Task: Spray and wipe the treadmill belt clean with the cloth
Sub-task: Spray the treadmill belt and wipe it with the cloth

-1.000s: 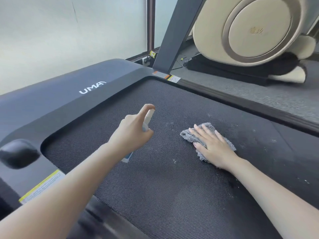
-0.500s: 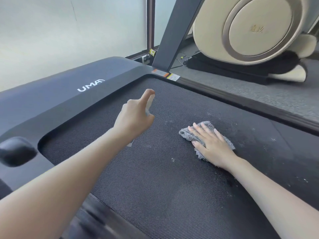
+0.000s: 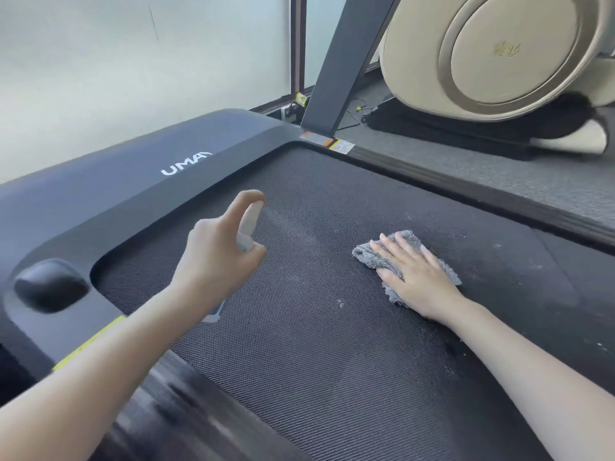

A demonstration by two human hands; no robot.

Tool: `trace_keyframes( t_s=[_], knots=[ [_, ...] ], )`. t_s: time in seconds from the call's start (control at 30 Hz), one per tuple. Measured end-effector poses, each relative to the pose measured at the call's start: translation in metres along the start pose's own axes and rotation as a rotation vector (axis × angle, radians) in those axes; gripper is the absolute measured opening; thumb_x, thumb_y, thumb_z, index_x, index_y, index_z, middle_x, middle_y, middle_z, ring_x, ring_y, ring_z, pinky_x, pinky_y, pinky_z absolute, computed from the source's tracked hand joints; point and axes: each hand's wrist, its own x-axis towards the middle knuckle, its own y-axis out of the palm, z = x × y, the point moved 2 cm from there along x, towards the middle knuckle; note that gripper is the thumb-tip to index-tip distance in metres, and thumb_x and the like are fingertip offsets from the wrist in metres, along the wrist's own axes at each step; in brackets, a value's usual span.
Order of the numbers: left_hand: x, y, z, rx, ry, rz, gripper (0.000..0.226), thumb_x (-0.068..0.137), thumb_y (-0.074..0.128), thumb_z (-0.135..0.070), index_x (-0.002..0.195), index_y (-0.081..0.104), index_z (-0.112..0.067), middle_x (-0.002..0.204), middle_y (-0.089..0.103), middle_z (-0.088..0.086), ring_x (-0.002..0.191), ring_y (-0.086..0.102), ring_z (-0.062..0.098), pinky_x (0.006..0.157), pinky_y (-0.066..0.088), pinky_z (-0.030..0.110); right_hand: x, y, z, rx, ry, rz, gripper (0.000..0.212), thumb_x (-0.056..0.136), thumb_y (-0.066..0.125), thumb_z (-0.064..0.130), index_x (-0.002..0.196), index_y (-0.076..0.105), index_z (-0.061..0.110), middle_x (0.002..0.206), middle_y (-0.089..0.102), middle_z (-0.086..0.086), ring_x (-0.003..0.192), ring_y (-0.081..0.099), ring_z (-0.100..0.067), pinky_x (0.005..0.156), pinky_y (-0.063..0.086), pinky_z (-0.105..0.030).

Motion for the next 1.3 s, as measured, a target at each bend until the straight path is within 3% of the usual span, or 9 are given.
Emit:
trace_keyframes(
  t_s=[0.23, 0.33, 0.5, 0.63, 0.8, 0.87, 0.93, 1.0, 1.3],
  knots=[
    [-0.016, -0.022, 0.005, 0.029, 0.009, -0.033, 0.054, 0.076, 0.062, -0.006, 0.122, 0.049, -0.032, 0.054, 0.057, -0.003, 0.057, 0.056, 0.016, 0.063, 0.047, 0.032, 0.001, 0.001, -0.001, -0.016, -0.008, -0.005, 0.051, 0.089, 0.004, 0.062, 0.137, -0.01, 0.053, 0.152, -0.01, 0.024, 0.141, -0.017, 0.0, 0.117, -0.009, -0.037],
    [-0.019, -0.02, 0.003, 0.056, 0.005, -0.005, 0.055, 0.075, 0.062, -0.005, 0.121, 0.049, -0.032, 0.051, 0.051, -0.008, 0.053, 0.051, 0.013, 0.059, 0.04, 0.028, 0.001, 0.001, -0.001, -0.011, -0.003, -0.012, 0.047, 0.097, 0.013, 0.054, 0.14, -0.007, 0.05, 0.153, -0.009, 0.023, 0.141, -0.016, 0.001, 0.118, -0.009, -0.037],
    [-0.025, -0.02, 0.005, -0.021, -0.02, -0.008, 0.054, 0.073, 0.063, -0.006, 0.116, 0.049, -0.037, 0.054, 0.058, 0.006, 0.05, 0.056, 0.021, 0.056, 0.051, 0.034, 0.0, 0.001, 0.001, -0.012, 0.001, -0.011, 0.047, 0.099, 0.019, 0.049, 0.138, -0.008, 0.05, 0.152, -0.01, 0.024, 0.141, -0.015, 0.0, 0.118, -0.008, -0.038],
    [-0.027, -0.019, 0.003, -0.019, 0.017, 0.009, 0.054, 0.075, 0.064, -0.003, 0.119, 0.052, -0.031, 0.044, 0.043, -0.006, 0.042, 0.042, 0.009, 0.048, 0.039, 0.023, 0.001, -0.001, 0.001, -0.012, 0.002, 0.003, 0.047, 0.099, 0.019, 0.048, 0.137, -0.008, 0.051, 0.151, -0.011, 0.024, 0.141, -0.016, -0.001, 0.118, -0.009, -0.038],
    [-0.027, -0.016, 0.008, -0.061, 0.036, 0.039, 0.057, 0.074, 0.062, -0.003, 0.122, 0.05, -0.032, 0.044, 0.051, -0.012, 0.045, 0.046, 0.008, 0.048, 0.036, 0.011, 0.01, -0.003, 0.006, 0.008, 0.039, 0.012, 0.049, 0.099, 0.019, 0.048, 0.144, -0.001, 0.048, 0.154, -0.009, 0.021, 0.142, -0.013, -0.002, 0.118, -0.007, -0.04],
    [-0.026, -0.016, 0.01, -0.065, 0.038, 0.04, 0.058, 0.075, 0.062, -0.004, 0.122, 0.049, -0.034, 0.047, 0.055, -0.009, 0.045, 0.048, 0.01, 0.049, 0.041, 0.014, 0.019, -0.004, 0.011, 0.017, 0.067, 0.014, 0.049, 0.099, 0.02, 0.047, 0.145, 0.001, 0.046, 0.155, -0.007, 0.018, 0.143, -0.012, -0.005, 0.118, -0.007, -0.041],
    [-0.024, -0.017, 0.013, -0.077, 0.018, 0.044, 0.06, 0.077, 0.063, -0.005, 0.121, 0.045, -0.042, 0.058, 0.062, 0.003, 0.048, 0.052, 0.017, 0.054, 0.051, 0.032, 0.033, -0.006, 0.02, 0.028, 0.091, 0.019, 0.049, 0.1, 0.019, 0.047, 0.145, 0.002, 0.045, 0.155, -0.007, 0.016, 0.144, -0.012, -0.007, 0.117, -0.008, -0.041],
    [-0.021, -0.019, 0.018, -0.08, 0.01, 0.035, 0.06, 0.077, 0.062, -0.007, 0.119, 0.043, -0.044, 0.063, 0.063, 0.013, 0.05, 0.056, 0.025, 0.056, 0.054, 0.042, 0.047, -0.007, 0.034, 0.031, 0.086, 0.021, 0.049, 0.1, 0.019, 0.047, 0.146, 0.003, 0.044, 0.156, -0.007, 0.015, 0.144, -0.011, -0.009, 0.116, -0.009, -0.041],
    [-0.017, -0.032, 0.029, -0.104, -0.039, 0.03, 0.058, 0.078, 0.061, -0.007, 0.121, 0.045, -0.043, 0.071, 0.067, 0.016, 0.052, 0.064, 0.028, 0.061, 0.058, 0.046, 0.05, 0.009, 0.137, 0.012, -0.296, 0.066, 0.052, 0.099, 0.019, 0.047, 0.148, 0.002, 0.041, 0.156, -0.008, 0.016, 0.143, -0.014, -0.007, 0.118, -0.01, -0.042]
  ],
)
